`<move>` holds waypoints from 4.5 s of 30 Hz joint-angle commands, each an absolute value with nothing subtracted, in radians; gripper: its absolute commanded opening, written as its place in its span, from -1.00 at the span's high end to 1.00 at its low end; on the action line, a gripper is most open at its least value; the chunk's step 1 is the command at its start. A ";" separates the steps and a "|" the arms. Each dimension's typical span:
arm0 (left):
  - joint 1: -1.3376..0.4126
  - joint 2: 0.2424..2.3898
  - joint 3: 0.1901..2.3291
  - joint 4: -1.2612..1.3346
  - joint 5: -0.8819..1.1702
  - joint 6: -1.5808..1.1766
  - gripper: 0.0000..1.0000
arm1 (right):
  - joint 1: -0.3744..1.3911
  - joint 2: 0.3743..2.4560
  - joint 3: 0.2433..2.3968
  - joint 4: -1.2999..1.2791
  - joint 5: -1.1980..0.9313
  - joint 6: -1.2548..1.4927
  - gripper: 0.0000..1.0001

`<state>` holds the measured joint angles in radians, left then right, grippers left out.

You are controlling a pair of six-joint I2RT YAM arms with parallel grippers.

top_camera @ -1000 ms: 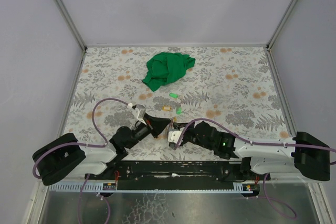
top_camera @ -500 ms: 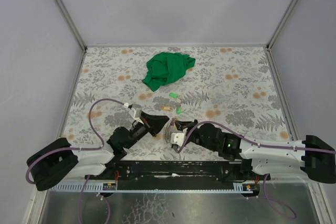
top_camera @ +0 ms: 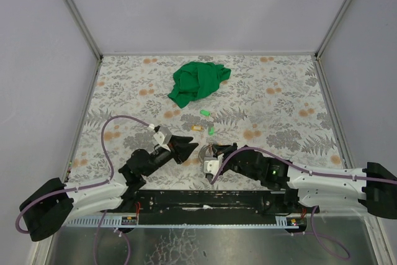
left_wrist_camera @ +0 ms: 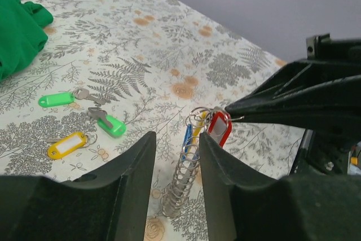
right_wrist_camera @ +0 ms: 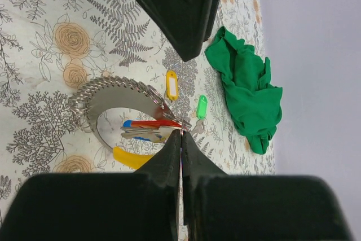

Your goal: Put the keys on the keyring

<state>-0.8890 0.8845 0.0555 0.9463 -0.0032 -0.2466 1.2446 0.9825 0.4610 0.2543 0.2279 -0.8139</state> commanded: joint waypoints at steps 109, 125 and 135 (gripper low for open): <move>-0.698 1.042 0.249 0.828 0.546 -0.141 0.45 | 1.253 0.984 0.525 0.198 0.227 -0.900 1.00; -0.699 0.937 0.086 0.935 0.482 -0.380 0.30 | 1.245 1.005 0.531 0.208 0.228 -0.897 1.00; -0.700 1.170 0.050 1.266 0.505 -0.590 0.30 | 1.244 1.007 0.529 0.218 0.220 -0.905 1.00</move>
